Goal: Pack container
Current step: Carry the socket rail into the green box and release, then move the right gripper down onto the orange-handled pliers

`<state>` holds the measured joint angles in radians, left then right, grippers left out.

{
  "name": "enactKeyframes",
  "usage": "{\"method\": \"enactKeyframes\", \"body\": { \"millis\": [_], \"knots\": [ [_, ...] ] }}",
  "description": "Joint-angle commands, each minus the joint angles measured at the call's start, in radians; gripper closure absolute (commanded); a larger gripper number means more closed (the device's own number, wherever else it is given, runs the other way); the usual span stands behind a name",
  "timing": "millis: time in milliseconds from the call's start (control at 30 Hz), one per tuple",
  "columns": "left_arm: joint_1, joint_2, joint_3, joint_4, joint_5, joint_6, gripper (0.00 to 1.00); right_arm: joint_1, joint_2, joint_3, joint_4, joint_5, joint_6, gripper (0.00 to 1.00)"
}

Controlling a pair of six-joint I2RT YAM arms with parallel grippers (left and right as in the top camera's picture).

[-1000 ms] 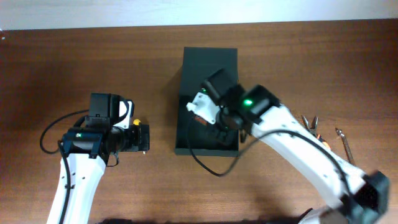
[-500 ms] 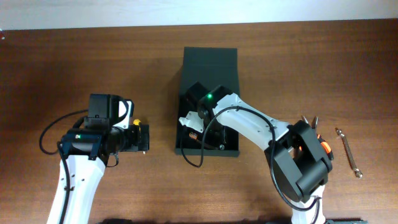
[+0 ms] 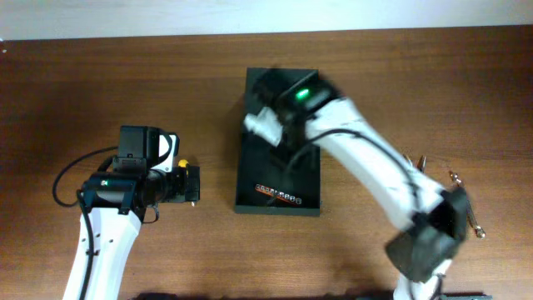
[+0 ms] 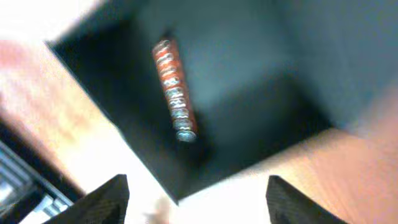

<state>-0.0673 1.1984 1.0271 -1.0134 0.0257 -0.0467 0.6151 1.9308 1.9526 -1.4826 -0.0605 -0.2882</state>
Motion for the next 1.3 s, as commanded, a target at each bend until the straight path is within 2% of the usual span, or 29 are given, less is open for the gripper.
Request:
{"method": "enactKeyframes", "body": {
  "millis": [0, 33, 100, 167, 300, 500, 700, 900, 1067, 1267],
  "knots": [
    [-0.001, -0.015, 0.021, 0.002, -0.007, -0.006, 0.01, -0.149, -0.142, 0.184, -0.095, 0.1, 0.253, 0.13],
    [-0.001, -0.015, 0.021, 0.002, -0.007, -0.006, 0.01, -0.199, -0.166, 0.21, -0.12, 0.1, 0.311, 0.07],
    [-0.001, -0.015, 0.021, 0.003, -0.007, -0.006, 0.01, -0.312, -0.22, 0.229, -0.167, 0.099, 0.428, 0.0],
    [-0.001, -0.015, 0.021, 0.003, -0.007, -0.006, 0.01, -0.439, -0.268, 0.227, -0.217, 0.099, 0.491, 0.01],
    [-0.001, -0.015, 0.021, 0.003, -0.007, -0.006, 0.01, -0.62, -0.35, 0.155, -0.216, 0.082, 0.508, 0.01],
    [-0.001, -0.015, 0.021, 0.003, -0.007, -0.006, 0.01, -0.814, -0.497, -0.138, -0.203, 0.08, 0.513, 0.01],
    [-0.001, -0.015, 0.021, 0.003, -0.007, -0.006, 0.01, -0.881, -0.571, -0.523, -0.008, 0.079, 0.503, 0.01],
    [-0.001, -0.015, 0.021, 0.003, -0.006, -0.006, 0.01, -0.881, -0.536, -0.853, 0.27, 0.068, 0.504, 0.01],
    [-0.001, -0.015, 0.021, 0.003, -0.004, -0.006, 0.01, -0.881, -0.499, -0.954, 0.416, 0.061, 0.507, 0.01],
    [-0.001, -0.015, 0.021, 0.003, -0.004, -0.006, 0.01, -0.881, -0.437, -0.978, 0.519, 0.061, 0.507, 0.01]
  ]
}}
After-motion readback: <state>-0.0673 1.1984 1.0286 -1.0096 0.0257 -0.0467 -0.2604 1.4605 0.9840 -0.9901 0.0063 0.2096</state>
